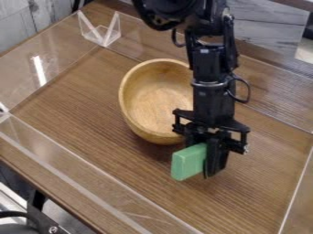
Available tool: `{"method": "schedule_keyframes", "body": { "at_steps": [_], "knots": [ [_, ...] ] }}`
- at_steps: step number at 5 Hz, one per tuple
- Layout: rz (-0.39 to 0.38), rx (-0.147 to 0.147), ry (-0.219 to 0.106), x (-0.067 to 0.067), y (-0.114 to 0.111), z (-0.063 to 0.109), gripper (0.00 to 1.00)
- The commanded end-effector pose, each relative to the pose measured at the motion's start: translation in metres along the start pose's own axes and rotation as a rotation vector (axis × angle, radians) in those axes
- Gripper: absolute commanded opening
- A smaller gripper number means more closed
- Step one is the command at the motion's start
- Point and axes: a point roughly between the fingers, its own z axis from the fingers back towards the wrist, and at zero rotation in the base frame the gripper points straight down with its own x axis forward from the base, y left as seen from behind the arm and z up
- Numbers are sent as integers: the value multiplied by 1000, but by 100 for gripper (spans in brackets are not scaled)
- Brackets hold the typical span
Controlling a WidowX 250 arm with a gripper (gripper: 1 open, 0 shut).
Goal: Remove the green block from inside the brown bowl and put it on the table
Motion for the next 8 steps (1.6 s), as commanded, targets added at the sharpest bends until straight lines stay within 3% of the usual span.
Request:
{"method": "schedule_keyframes", "body": {
  "at_steps": [1, 8],
  "knots": [
    [-25, 0, -19, -1, -9, 8, 0],
    [-14, -27, 143, -20, -19, -11, 0]
  ]
}}
